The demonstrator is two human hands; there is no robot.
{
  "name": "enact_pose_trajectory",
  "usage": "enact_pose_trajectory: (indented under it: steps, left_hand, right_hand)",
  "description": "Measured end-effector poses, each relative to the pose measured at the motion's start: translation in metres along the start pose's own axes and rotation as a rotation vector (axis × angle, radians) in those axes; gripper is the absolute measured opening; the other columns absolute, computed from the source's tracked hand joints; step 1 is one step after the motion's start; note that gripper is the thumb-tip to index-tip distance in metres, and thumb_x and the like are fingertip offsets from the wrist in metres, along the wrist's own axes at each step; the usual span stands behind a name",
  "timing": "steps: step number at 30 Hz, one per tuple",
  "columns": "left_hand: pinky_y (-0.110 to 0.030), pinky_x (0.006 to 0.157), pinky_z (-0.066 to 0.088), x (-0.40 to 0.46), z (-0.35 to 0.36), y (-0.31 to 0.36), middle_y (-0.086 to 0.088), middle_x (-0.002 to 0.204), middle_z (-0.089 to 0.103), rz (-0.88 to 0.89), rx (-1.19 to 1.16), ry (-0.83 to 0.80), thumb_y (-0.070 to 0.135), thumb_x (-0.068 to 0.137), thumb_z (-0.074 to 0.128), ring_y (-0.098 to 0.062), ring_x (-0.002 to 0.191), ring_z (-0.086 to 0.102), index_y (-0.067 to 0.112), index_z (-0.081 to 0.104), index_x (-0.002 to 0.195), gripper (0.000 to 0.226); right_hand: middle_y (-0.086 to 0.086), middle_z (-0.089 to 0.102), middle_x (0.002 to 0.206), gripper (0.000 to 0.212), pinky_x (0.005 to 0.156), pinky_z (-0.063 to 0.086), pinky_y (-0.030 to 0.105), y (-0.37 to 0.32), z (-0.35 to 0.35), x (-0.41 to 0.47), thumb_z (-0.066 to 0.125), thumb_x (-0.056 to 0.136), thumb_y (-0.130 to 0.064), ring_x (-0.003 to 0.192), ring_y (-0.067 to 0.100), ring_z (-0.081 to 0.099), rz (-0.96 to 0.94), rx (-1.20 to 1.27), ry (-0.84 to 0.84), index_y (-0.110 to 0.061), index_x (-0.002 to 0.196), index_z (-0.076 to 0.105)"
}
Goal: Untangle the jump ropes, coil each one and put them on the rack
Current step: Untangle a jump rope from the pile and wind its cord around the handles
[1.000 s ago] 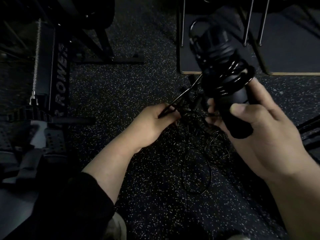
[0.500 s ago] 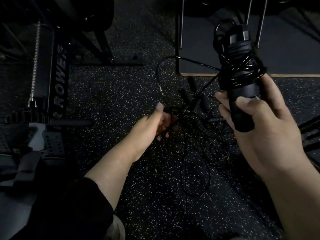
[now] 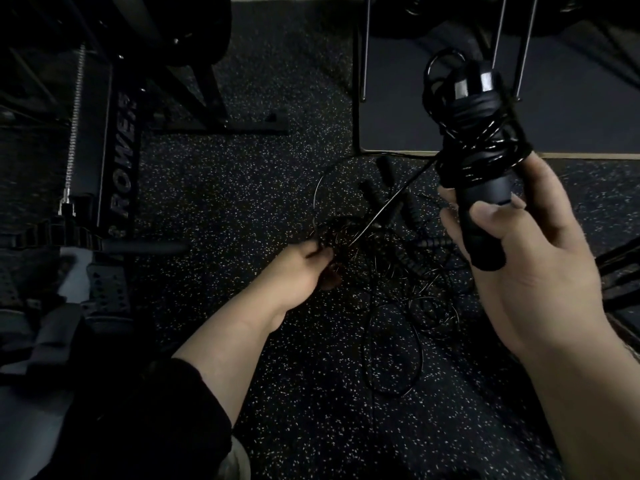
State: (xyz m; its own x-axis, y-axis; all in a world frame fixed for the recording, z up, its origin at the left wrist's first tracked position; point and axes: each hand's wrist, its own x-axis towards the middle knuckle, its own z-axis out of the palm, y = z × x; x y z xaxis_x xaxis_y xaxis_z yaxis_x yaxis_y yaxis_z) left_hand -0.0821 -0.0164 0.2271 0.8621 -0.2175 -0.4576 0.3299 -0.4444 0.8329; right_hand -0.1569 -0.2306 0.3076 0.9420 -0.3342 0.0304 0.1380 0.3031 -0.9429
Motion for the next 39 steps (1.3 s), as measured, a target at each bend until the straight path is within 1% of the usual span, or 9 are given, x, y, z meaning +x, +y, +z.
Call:
enact_pose_trajectory:
  steps: [4,8,11,15,19,24,30,33,39]
  left_hand:
    - [-0.034,0.071,0.050,0.010,-0.004,-0.022,-0.009,0.097,0.076,-0.035,0.285,0.188,0.023,0.109,0.046,-0.026,0.083,0.068,0.017,0.069,0.106,0.024]
    - [-0.027,0.082,0.051,0.015,-0.007,-0.032,-0.005,0.133,0.065,-0.127,0.569,0.097,0.021,0.105,0.052,-0.025,0.107,0.066,0.026,0.047,0.151,0.046]
    - [-0.033,0.106,0.045,0.012,-0.006,-0.013,-0.008,0.160,0.037,-0.038,0.340,0.218,0.019,0.104,0.051,-0.025,0.134,0.052,0.023,0.011,0.164,0.072]
    - [-0.030,0.122,0.025,-0.009,-0.003,0.029,0.017,0.164,0.030,0.446,0.013,0.161,0.039,0.099,0.061,0.000,0.148,0.030,0.036,0.019,0.161,0.075]
    - [-0.016,0.106,0.038,-0.024,0.013,0.050,0.013,0.134,0.058,0.604,0.140,0.027,0.030,0.084,0.083,0.001,0.127,0.050,0.040,0.046,0.131,0.060]
    - [-0.022,0.088,0.050,-0.022,0.017,0.050,0.010,0.103,0.073,0.481,0.058,-0.093,0.016,0.099,0.067,-0.002,0.101,0.065,0.025,0.069,0.107,0.012]
    - [-0.038,0.064,0.051,-0.025,0.022,0.047,0.006,0.067,0.064,0.470,0.045,-0.065,0.009,0.105,0.050,-0.010,0.062,0.059,0.030,0.059,0.090,0.027]
    - [-0.020,0.051,0.042,-0.028,0.024,0.049,0.018,0.055,0.058,0.427,0.073,-0.170,0.019,0.105,0.053,0.001,0.048,0.049,0.033,0.055,0.086,0.024]
    - [-0.022,0.101,0.044,-0.025,0.029,0.045,0.002,0.123,0.065,0.433,0.051,-0.162,0.026,0.109,0.048,-0.002,0.117,0.058,0.035,0.063,0.108,0.018]
  right_hand:
    - [0.012,0.066,0.130,0.060,0.114,0.044,0.051,-0.004,0.001,-0.001,0.052,0.090,-0.002,0.116,0.022,0.064,-0.016,0.015,-0.052,-0.024,0.146,0.051]
    - [0.019,0.061,0.137,0.063,0.116,0.040,0.055,-0.005,0.001,0.000,0.052,0.088,-0.002,0.120,0.025,0.062,0.005,0.044,-0.059,-0.020,0.149,0.048]
    - [0.015,0.065,0.135,0.064,0.115,0.042,0.055,-0.002,-0.001,-0.001,0.062,0.082,-0.004,0.126,0.029,0.063,0.064,0.042,-0.080,-0.025,0.142,0.057]
    - [0.009,0.070,0.126,0.062,0.116,0.039,0.060,0.004,0.000,-0.004,0.071,0.071,-0.018,0.121,0.031,0.063,0.118,-0.030,-0.236,-0.032,0.131,0.066]
    - [0.008,0.070,0.111,0.060,0.086,0.053,0.042,0.006,0.003,-0.006,0.069,0.072,-0.019,0.097,0.030,0.061,0.164,-0.057,-0.388,-0.028,0.131,0.066]
    - [0.010,0.063,0.098,0.057,0.065,0.043,0.035,0.000,0.004,-0.010,0.066,0.073,-0.016,0.080,0.030,0.048,0.202,-0.036,-0.454,-0.026,0.129,0.067]
    - [0.019,0.062,0.097,0.055,0.058,0.038,0.035,-0.001,0.000,-0.006,0.067,0.073,-0.021,0.072,0.028,0.043,0.244,-0.040,-0.427,-0.018,0.128,0.064]
    - [0.018,0.063,0.097,0.057,0.055,0.039,0.032,-0.002,-0.002,-0.005,0.066,0.074,-0.019,0.069,0.024,0.047,0.247,0.004,-0.438,-0.014,0.130,0.063]
    - [0.019,0.064,0.096,0.053,0.054,0.039,0.030,-0.003,-0.002,-0.006,0.066,0.076,-0.010,0.069,0.022,0.048,0.266,-0.028,-0.357,-0.018,0.128,0.064]
